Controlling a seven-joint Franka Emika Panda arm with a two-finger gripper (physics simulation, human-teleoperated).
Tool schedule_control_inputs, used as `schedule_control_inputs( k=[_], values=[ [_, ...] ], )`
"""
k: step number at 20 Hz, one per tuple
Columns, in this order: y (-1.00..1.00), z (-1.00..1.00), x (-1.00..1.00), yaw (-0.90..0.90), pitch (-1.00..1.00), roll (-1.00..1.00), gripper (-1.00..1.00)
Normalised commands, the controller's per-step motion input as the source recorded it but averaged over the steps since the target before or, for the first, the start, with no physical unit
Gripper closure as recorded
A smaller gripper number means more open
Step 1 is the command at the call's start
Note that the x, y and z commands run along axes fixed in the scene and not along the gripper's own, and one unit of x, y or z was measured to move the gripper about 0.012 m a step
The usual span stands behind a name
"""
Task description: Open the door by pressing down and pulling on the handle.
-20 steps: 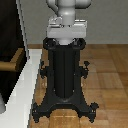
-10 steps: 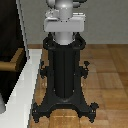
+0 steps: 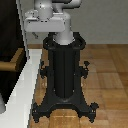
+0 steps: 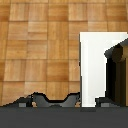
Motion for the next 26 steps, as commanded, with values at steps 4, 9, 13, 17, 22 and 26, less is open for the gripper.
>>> schedule_control_inputs(
  k=[4,9,13,17,22,26],
  values=[
    [-1.00,0.00,0.00,0.00,0.00,0.00,-1.00],
    [-1.00,0.00,0.00,0.00,0.00,0.00,-1.00],
    [-0.50,0.00,0.00,0.00,0.00,0.00,-1.00],
    [0.00,0.00,0.25,0.00,0.00,0.00,-1.00],
    [0.00,0.00,0.00,0.00,0.00,0.00,-1.00],
    [0.00,0.00,0.00,0.00,0.00,-0.08,-1.00]
  ],
)
